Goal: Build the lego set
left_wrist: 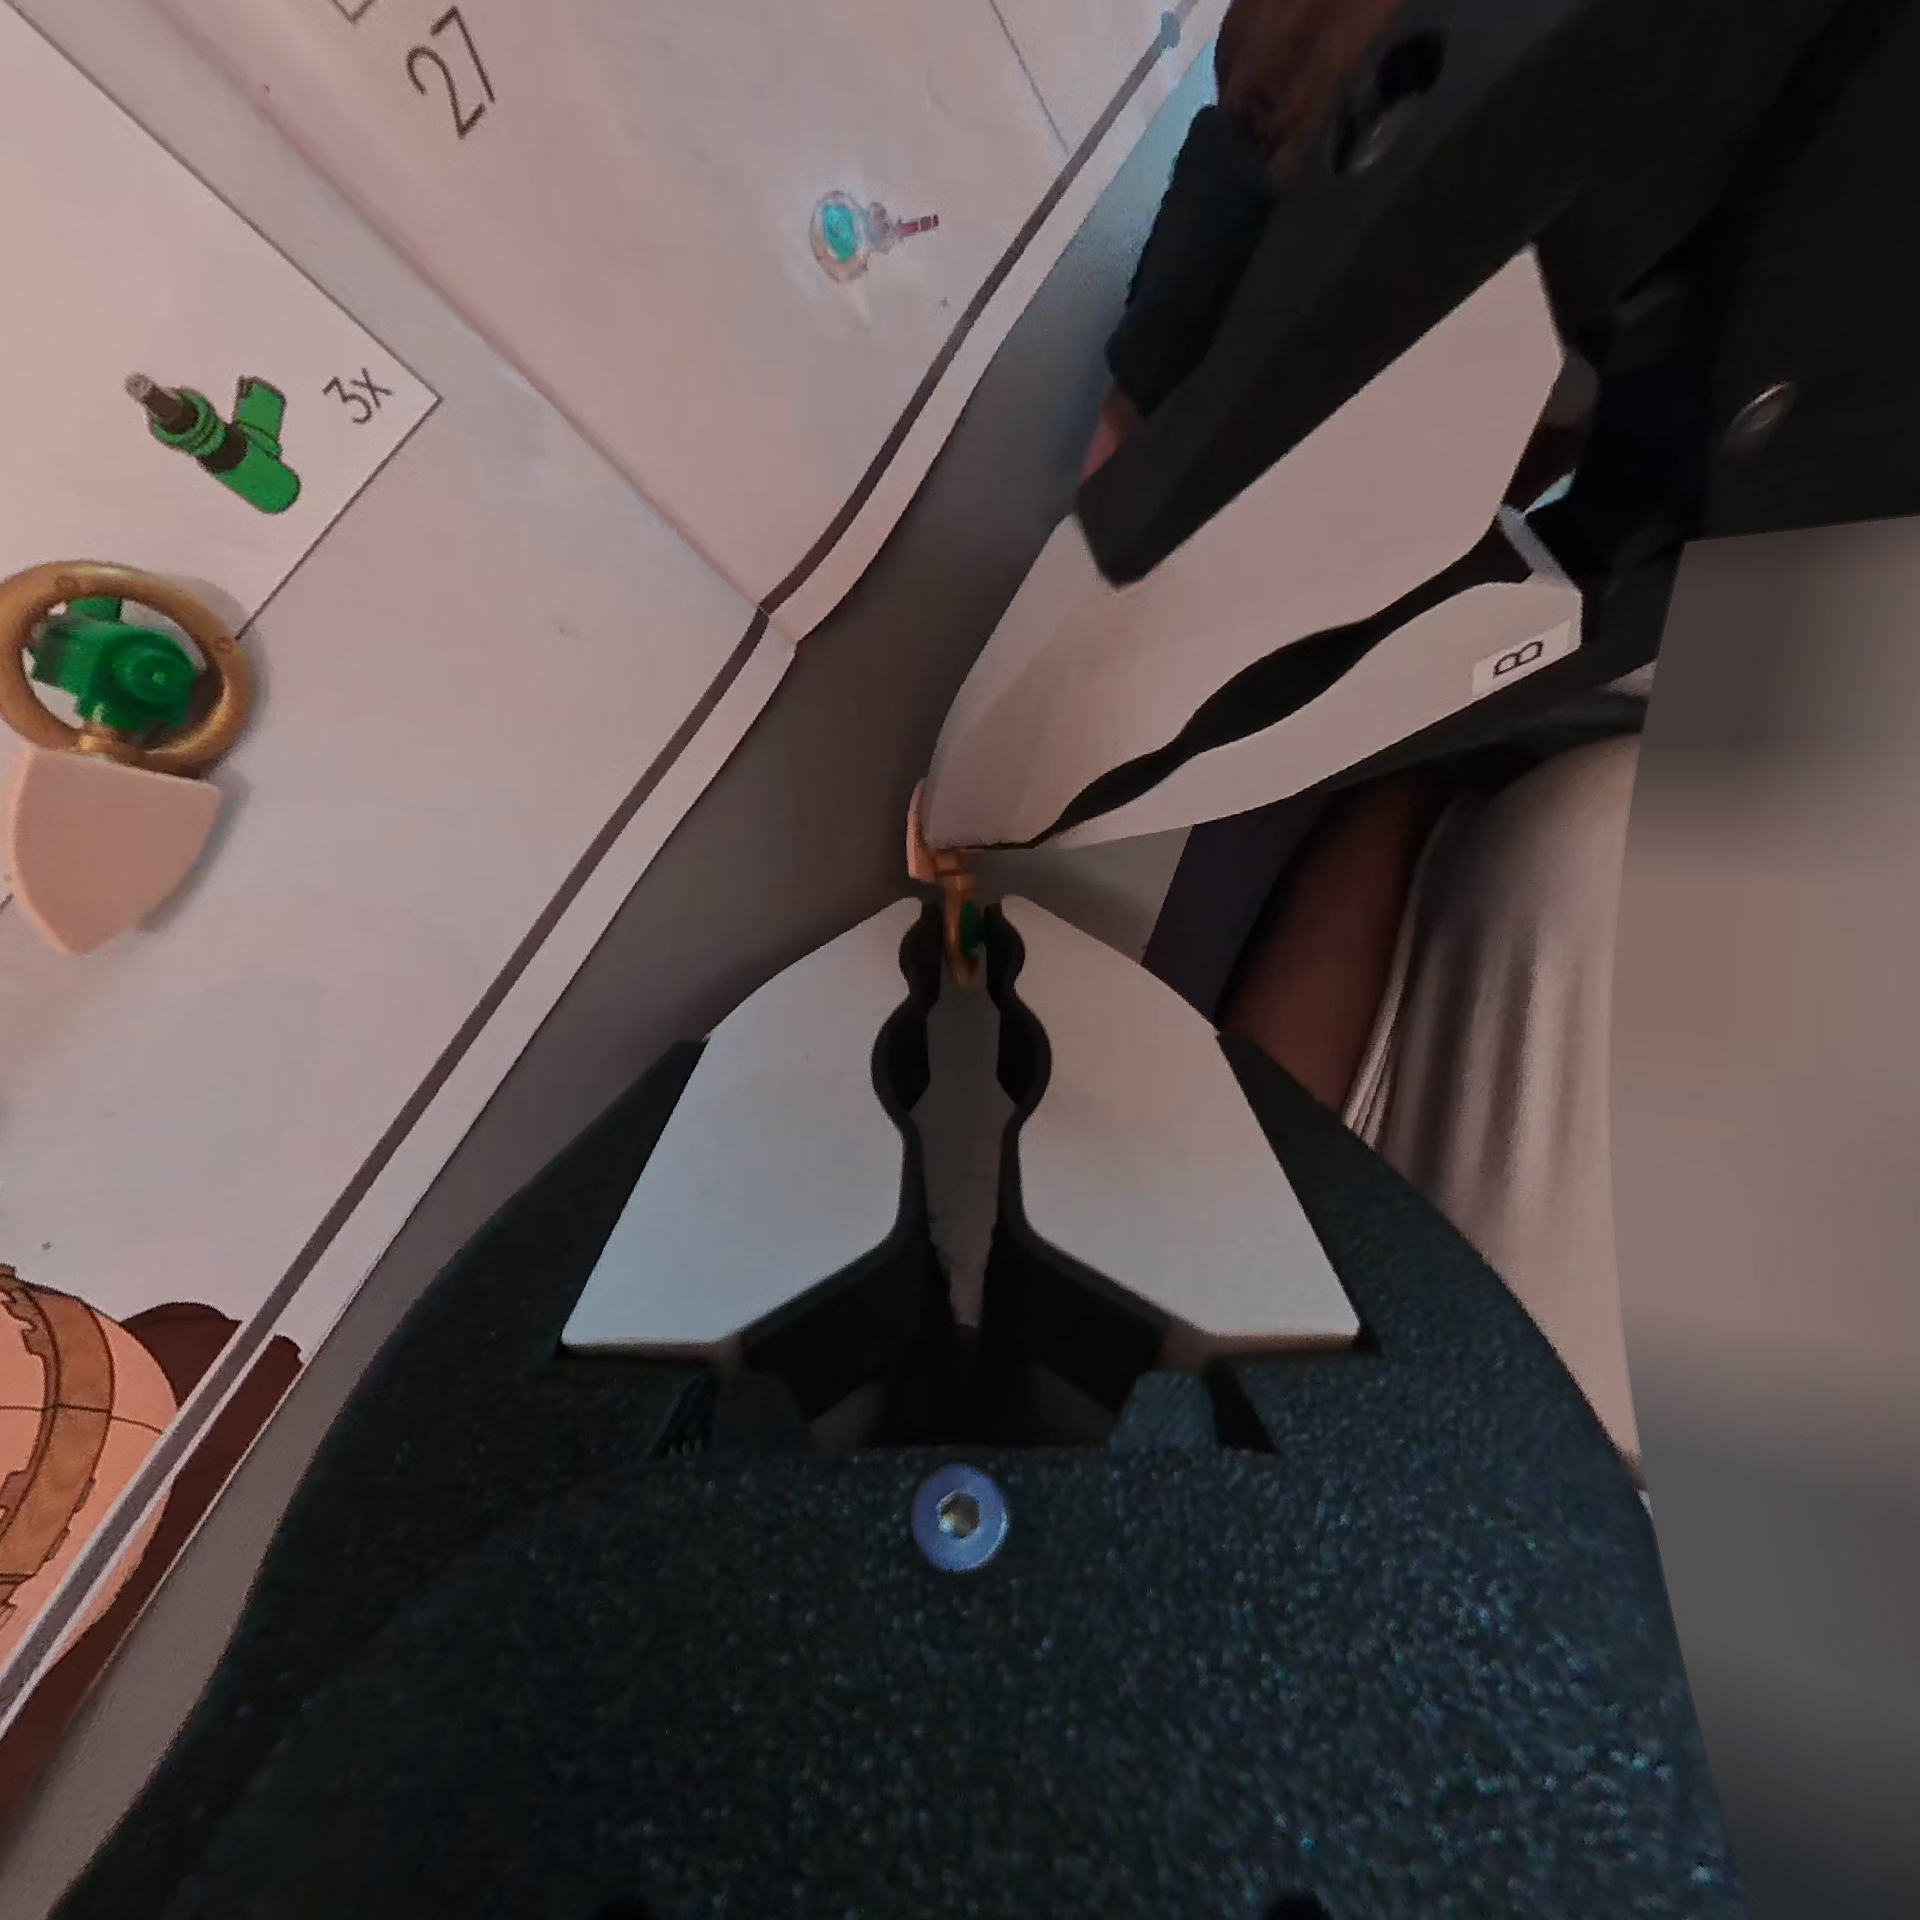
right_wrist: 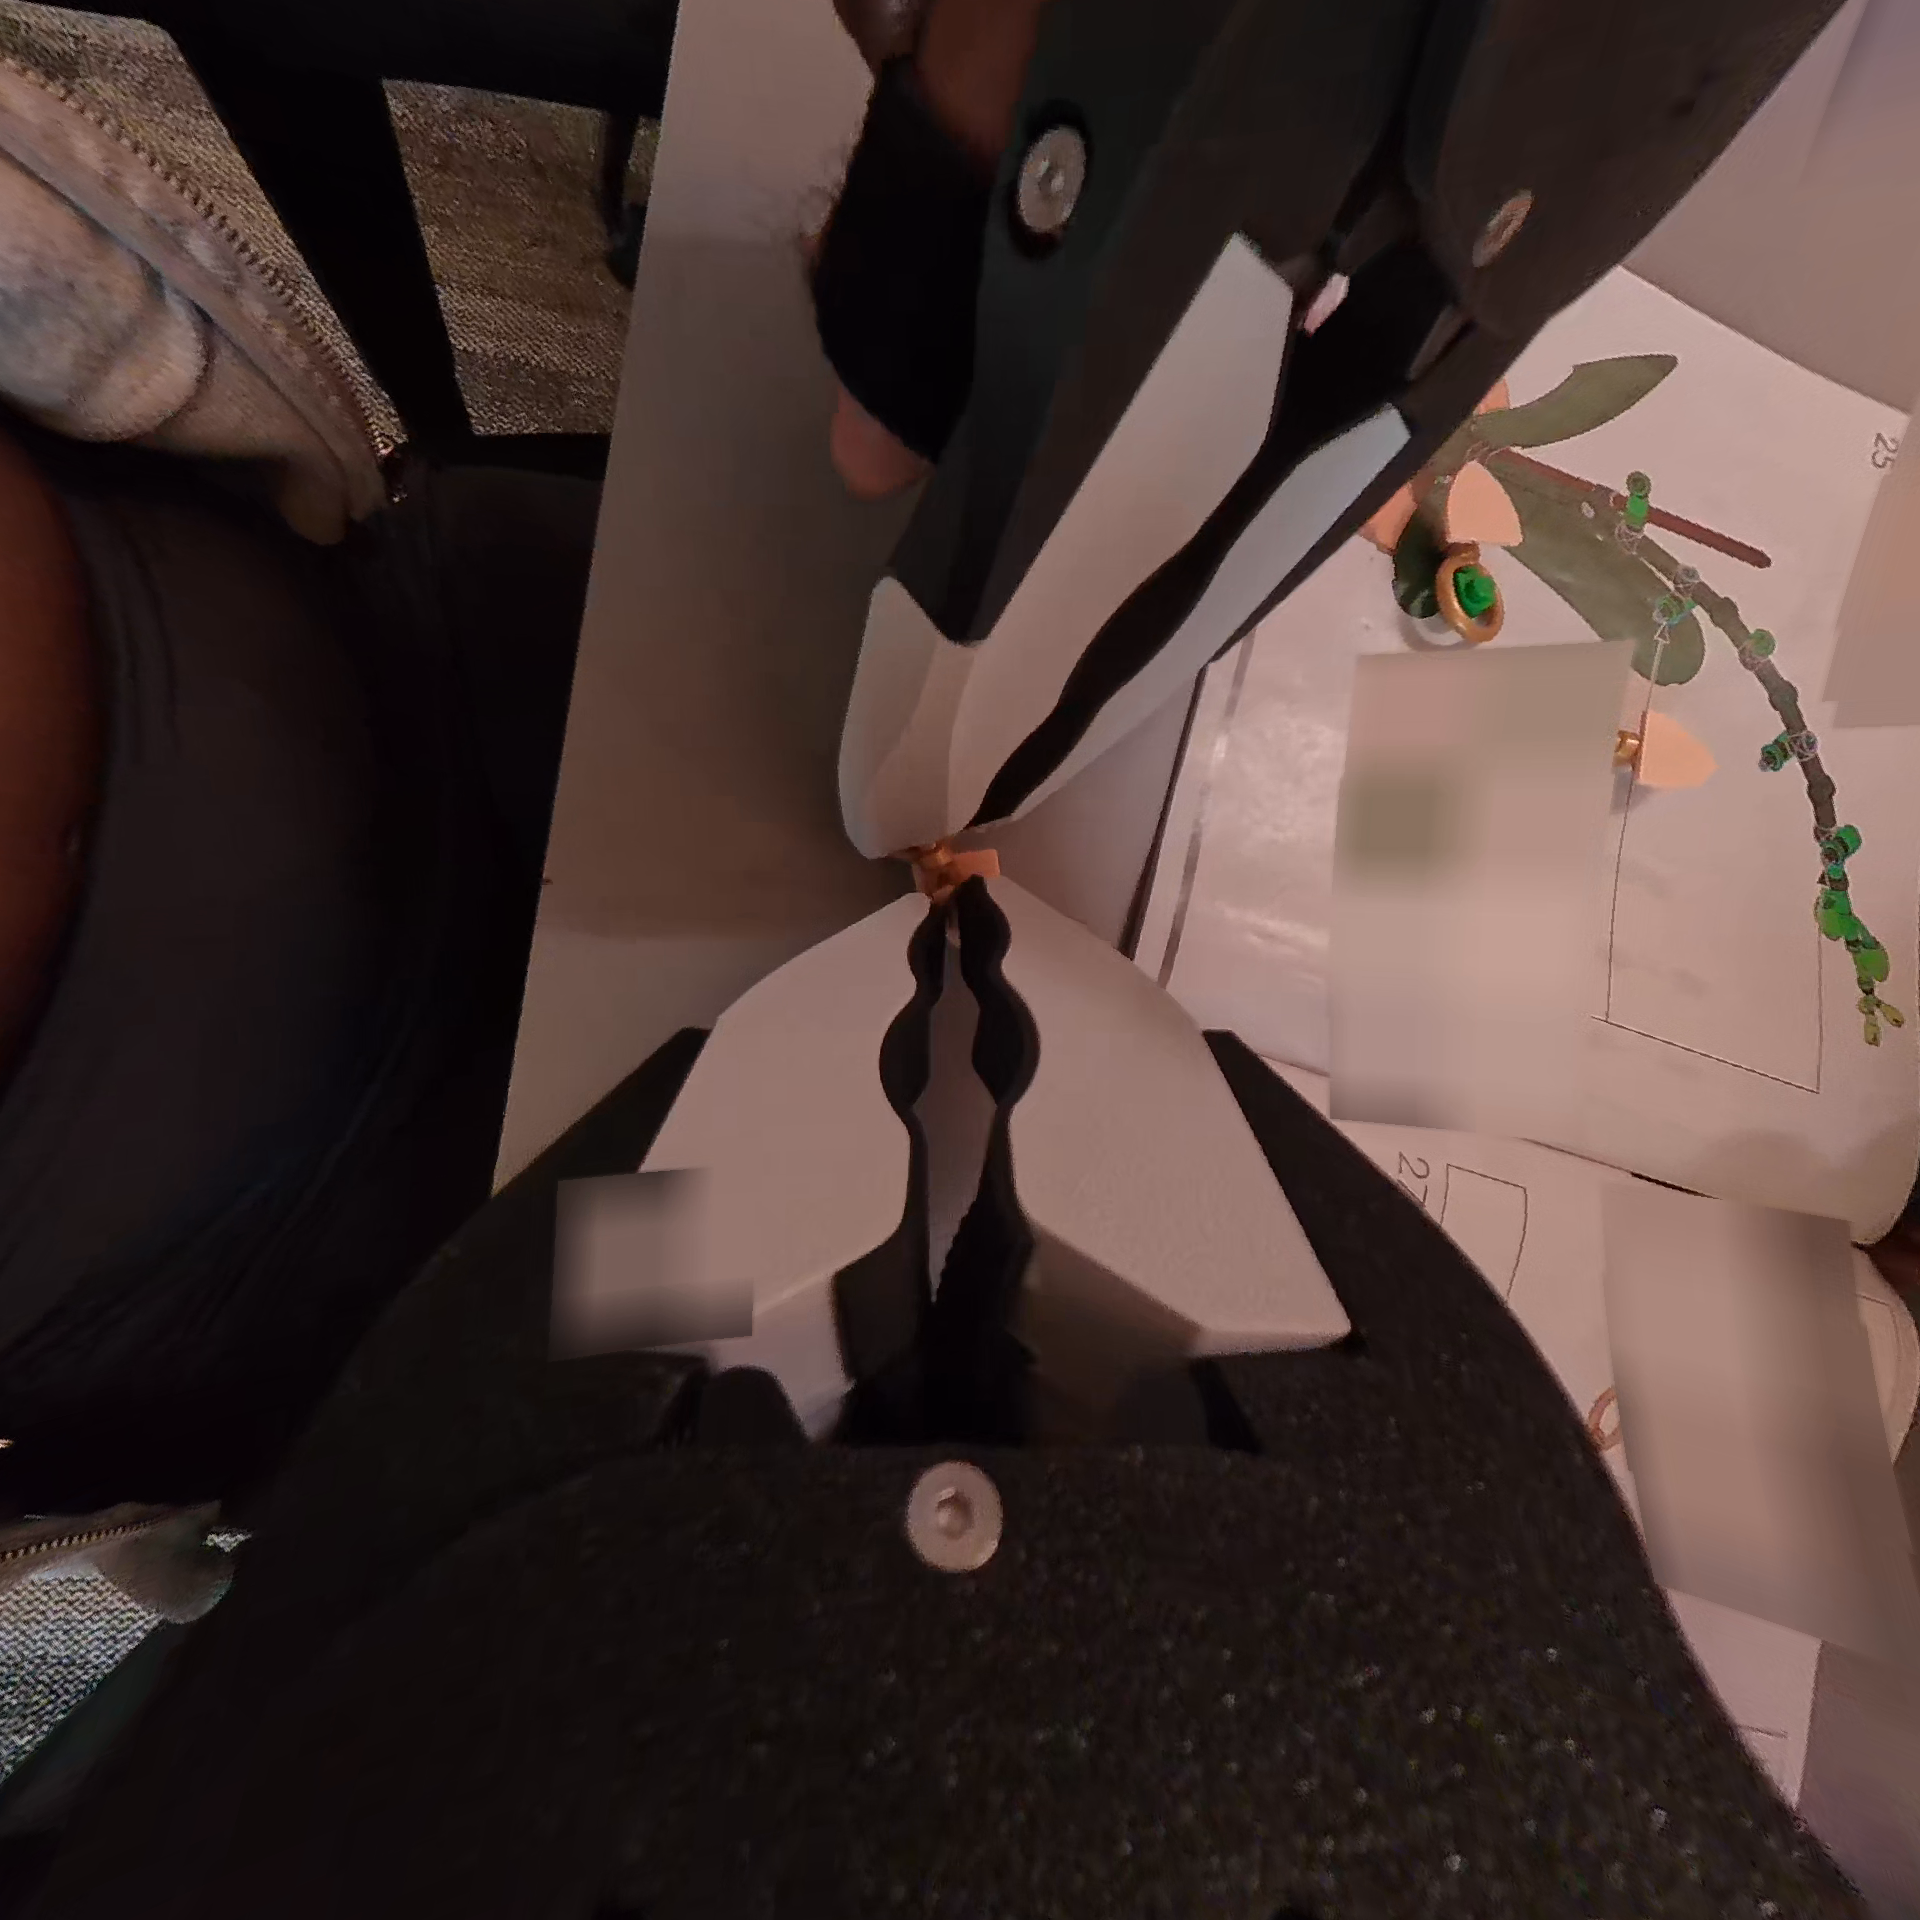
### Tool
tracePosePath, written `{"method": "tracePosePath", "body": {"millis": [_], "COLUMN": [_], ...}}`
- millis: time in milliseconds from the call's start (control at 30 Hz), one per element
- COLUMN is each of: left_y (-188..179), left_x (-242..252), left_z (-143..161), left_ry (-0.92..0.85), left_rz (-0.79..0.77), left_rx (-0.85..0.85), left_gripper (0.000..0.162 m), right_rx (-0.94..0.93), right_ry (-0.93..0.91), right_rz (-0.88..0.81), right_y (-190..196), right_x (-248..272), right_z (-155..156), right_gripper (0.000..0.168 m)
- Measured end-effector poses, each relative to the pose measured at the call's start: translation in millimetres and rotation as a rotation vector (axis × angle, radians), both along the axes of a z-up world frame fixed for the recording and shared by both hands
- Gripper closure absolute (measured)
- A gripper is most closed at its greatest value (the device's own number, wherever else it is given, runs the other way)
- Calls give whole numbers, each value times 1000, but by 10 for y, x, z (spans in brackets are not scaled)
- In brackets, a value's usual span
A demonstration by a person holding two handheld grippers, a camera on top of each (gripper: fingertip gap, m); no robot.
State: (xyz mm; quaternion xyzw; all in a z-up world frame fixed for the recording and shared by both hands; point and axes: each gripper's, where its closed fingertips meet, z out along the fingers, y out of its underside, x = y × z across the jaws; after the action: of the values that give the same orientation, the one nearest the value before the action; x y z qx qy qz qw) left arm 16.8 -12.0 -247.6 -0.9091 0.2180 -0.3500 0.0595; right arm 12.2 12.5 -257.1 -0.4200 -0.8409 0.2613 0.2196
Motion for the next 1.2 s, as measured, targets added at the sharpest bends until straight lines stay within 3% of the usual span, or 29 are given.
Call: {"method": "tracePosePath", "body": {"millis": [1200], "left_y": [-68], "left_x": [79], "left_z": [1], "left_ry": [-21], "left_rz": [-77], "left_rx": [2], "left_gripper": [154], "right_rx": [-25], "right_ry": [56], "right_rz": [142], "right_y": [11], "right_x": [145], "right_z": [-19], "right_gripper": [155]}}
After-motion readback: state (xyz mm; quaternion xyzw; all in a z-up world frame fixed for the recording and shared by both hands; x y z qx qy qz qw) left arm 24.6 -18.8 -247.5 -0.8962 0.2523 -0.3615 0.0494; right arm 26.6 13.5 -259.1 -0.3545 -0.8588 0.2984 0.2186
